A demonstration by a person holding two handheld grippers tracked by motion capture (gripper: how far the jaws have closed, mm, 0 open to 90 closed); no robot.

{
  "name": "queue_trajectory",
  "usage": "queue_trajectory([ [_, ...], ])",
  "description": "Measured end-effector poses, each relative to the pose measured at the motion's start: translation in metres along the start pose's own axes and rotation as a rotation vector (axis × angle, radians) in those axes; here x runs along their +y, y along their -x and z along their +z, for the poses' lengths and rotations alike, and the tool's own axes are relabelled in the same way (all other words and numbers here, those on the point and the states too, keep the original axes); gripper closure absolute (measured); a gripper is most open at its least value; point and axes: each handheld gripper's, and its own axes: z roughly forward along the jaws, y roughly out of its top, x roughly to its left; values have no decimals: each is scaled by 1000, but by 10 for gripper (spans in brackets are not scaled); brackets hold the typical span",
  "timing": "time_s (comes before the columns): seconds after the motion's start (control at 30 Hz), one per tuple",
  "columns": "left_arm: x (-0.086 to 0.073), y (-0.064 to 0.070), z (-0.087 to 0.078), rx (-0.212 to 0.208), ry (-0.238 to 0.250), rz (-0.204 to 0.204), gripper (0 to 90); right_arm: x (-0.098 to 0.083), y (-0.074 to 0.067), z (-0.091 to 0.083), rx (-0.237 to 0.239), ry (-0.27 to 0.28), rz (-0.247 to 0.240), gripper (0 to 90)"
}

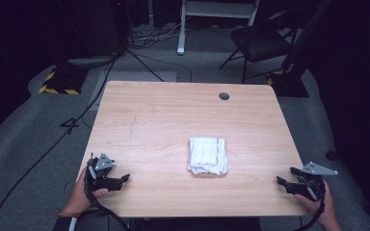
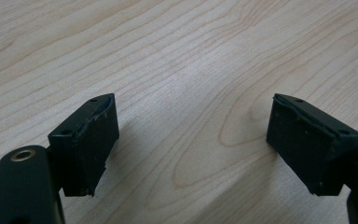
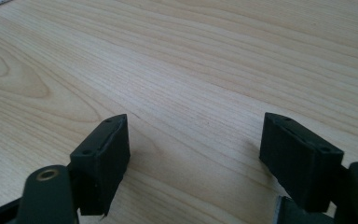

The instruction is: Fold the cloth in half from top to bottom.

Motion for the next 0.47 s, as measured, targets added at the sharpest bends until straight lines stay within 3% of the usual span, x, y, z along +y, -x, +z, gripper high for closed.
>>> queue_trajectory([
  [0.47, 0, 0, 0, 2, -1, 4, 169, 0, 0, 0, 0, 0, 0, 245],
])
